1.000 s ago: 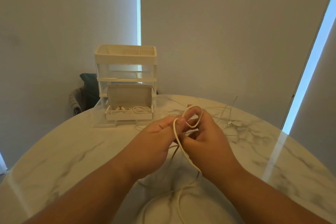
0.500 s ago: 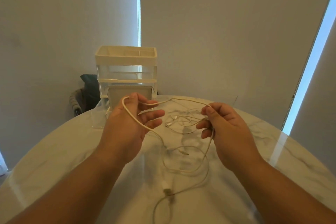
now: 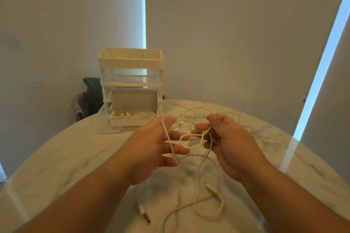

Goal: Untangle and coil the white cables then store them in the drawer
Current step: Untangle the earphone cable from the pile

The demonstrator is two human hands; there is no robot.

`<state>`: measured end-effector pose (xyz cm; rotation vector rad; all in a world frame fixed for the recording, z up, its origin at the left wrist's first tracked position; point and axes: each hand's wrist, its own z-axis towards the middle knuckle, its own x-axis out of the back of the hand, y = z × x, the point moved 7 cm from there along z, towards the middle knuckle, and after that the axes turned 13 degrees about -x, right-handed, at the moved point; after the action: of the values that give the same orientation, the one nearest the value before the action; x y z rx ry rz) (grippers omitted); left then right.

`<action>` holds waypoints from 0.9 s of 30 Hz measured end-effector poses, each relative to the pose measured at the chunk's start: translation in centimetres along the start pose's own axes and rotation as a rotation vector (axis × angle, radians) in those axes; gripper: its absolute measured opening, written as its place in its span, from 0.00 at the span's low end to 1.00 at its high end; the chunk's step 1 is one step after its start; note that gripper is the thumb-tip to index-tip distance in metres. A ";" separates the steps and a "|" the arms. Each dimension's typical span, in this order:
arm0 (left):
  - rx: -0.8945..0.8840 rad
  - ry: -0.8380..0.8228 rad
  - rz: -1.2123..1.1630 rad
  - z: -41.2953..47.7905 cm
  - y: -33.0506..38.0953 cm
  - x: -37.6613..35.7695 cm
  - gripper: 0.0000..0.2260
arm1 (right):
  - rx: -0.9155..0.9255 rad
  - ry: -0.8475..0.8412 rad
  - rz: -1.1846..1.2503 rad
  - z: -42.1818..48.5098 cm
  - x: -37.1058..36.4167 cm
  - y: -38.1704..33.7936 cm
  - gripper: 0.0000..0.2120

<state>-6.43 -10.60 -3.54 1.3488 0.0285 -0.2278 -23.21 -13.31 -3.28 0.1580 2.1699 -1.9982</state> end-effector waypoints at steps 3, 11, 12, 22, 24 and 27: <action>0.010 0.084 -0.007 0.1 -0.1 1.0 0.14 | 0.021 -0.010 -0.050 0.1 -0.2 0.0 0.09; -0.612 0.109 0.607 -2.2 4.9 -0.3 0.10 | 0.064 -0.084 -0.092 -0.7 -1.2 -0.2 0.09; -0.609 0.042 0.614 -2.3 4.5 -1.1 0.10 | 0.061 -0.101 -0.075 -0.9 -1.4 -0.2 0.09; -0.153 -0.246 0.610 -1.1 0.2 -1.8 0.11 | 0.035 -0.172 -0.200 -0.8 -1.9 0.3 0.16; -0.144 -0.185 0.665 -0.6 0.0 -1.2 0.19 | 0.107 -0.196 -0.342 -1.2 -2.1 0.3 0.24; -0.178 -0.063 0.618 0.1 0.1 0.1 0.24 | 0.268 -0.162 -0.663 -2.3 -2.6 -0.1 0.29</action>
<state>-6.33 -10.68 -3.42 1.1147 -0.4072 0.2496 -20.84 -10.87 -2.43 -0.7559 2.0019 -2.5145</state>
